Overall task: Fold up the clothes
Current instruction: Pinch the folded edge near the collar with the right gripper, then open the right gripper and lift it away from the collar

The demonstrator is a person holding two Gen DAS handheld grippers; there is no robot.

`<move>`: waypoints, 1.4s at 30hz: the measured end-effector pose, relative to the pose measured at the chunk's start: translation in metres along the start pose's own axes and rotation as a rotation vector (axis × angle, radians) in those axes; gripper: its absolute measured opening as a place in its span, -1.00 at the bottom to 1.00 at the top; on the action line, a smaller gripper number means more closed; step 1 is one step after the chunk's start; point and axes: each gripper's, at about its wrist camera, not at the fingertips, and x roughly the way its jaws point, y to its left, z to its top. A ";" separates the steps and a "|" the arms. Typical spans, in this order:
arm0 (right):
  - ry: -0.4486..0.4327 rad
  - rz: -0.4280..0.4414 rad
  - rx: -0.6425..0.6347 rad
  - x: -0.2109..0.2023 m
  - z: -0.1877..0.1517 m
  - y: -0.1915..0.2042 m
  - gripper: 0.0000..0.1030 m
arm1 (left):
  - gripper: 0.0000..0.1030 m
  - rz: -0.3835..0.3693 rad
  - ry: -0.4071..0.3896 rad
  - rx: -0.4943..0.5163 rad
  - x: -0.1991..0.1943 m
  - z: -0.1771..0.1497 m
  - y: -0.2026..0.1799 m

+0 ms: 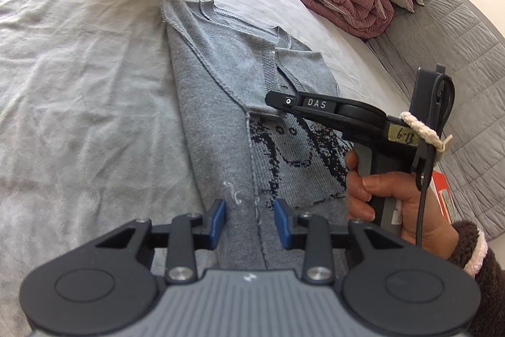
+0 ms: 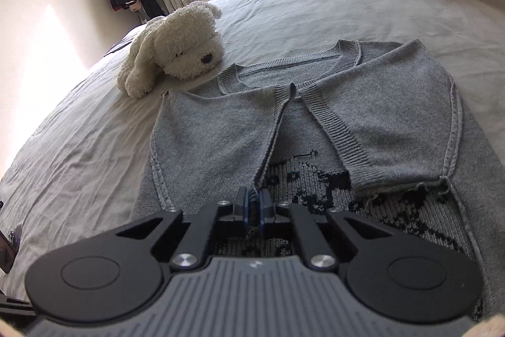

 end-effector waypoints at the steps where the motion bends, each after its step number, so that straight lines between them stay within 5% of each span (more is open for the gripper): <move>1: -0.015 -0.016 -0.008 -0.002 0.001 0.002 -0.89 | -0.34 -0.002 0.000 0.001 0.000 0.000 0.000; 6: 0.028 -0.075 -0.043 0.003 0.007 -0.001 -0.87 | -0.34 -0.005 0.001 -0.005 0.000 0.002 0.002; 12: -0.001 0.027 0.108 0.007 0.023 -0.028 -0.26 | -0.34 0.002 -0.002 -0.023 -0.003 0.002 0.006; 20: -0.047 0.025 0.181 0.049 0.043 -0.043 -0.37 | -0.34 0.006 0.002 -0.035 0.000 0.004 0.008; 21: -0.065 0.008 0.153 0.049 0.043 -0.039 -0.49 | -0.34 0.007 0.004 -0.035 0.001 0.004 0.008; 22: -0.082 -0.009 0.124 0.048 0.043 -0.035 -0.93 | -0.34 0.007 0.004 -0.035 0.001 0.004 0.008; 27: -0.189 -0.126 -0.022 0.038 0.040 -0.015 -0.94 | -0.34 0.009 0.006 -0.034 0.002 0.005 0.008; 35: -0.115 -0.240 -0.099 0.050 0.039 -0.009 -0.92 | -0.34 0.012 0.004 -0.041 0.002 0.005 0.009; 38: -0.131 -0.232 -0.094 0.040 0.044 -0.005 -0.65 | -0.34 0.020 -0.006 -0.057 -0.001 0.006 0.014; 42: -0.143 -0.095 -0.130 0.029 0.054 0.011 -0.64 | -0.34 0.038 -0.023 -0.069 -0.006 0.007 0.018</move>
